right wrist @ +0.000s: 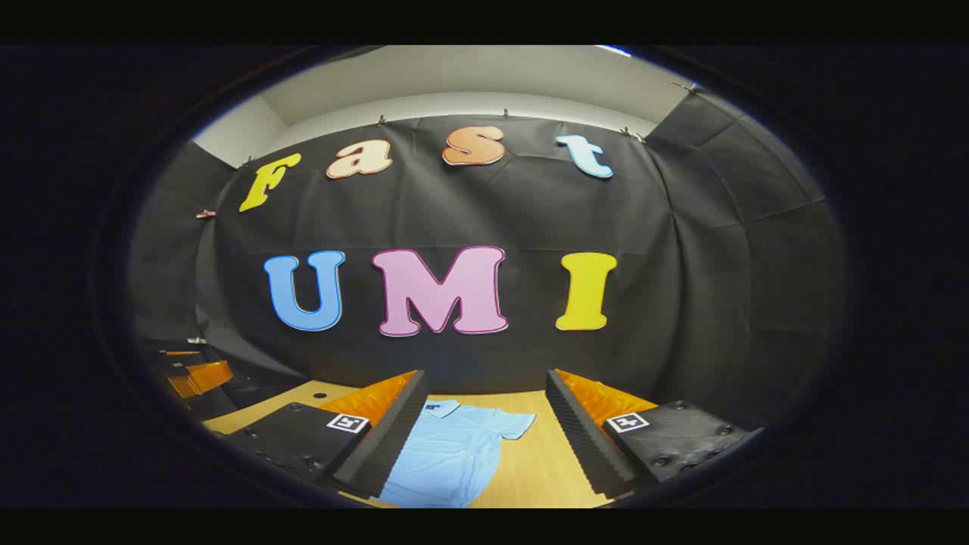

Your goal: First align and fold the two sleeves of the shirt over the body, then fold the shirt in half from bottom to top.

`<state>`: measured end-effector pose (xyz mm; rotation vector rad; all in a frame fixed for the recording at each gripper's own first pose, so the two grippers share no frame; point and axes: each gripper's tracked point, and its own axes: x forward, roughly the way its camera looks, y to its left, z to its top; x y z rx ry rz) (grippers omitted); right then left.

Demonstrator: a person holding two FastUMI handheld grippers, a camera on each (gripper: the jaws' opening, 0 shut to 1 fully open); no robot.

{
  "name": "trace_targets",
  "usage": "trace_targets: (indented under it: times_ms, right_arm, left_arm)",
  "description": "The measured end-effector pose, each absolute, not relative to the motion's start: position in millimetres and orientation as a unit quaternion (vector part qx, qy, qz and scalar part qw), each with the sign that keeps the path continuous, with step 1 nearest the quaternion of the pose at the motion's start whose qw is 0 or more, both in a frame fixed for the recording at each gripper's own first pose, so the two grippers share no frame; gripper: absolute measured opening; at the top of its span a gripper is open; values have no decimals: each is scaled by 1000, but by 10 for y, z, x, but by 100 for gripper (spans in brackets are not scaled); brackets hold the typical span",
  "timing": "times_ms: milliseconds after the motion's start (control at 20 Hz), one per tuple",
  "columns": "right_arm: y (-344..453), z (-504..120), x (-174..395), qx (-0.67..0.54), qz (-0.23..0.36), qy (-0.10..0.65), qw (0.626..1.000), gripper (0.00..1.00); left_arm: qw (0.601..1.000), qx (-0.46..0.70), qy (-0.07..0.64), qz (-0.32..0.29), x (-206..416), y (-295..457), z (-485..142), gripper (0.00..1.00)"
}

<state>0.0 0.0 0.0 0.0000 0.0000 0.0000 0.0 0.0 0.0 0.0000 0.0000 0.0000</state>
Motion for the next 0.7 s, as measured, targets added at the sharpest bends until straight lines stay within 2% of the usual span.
trace_targets:
  times_ms: [150, 200, 300, 350, 700]
  right_arm:
    - [-13, -21, 22, -3, -3, 3, 1000, 98]
    - [-16, -22, 27, -5, -4, 3, 1000, 98]
    - [-14, -68, 42, -11, -4, 8, 1000, 98]
    - [-22, -111, 52, -14, -5, 15, 1000, 98]
    - [-12, -186, 95, -12, -6, 28, 1000, 98]
  left_arm:
    - [1000, 8, -4, -8, 19, -71, 25, 99]
    - [1000, 10, -5, -11, 18, -96, 21, 96]
    - [1000, 11, -3, -14, 41, -115, 10, 96]
    - [1000, 10, -2, -16, 47, -124, 3, 99]
    - [1000, 7, 16, -16, 70, -131, -124, 99]
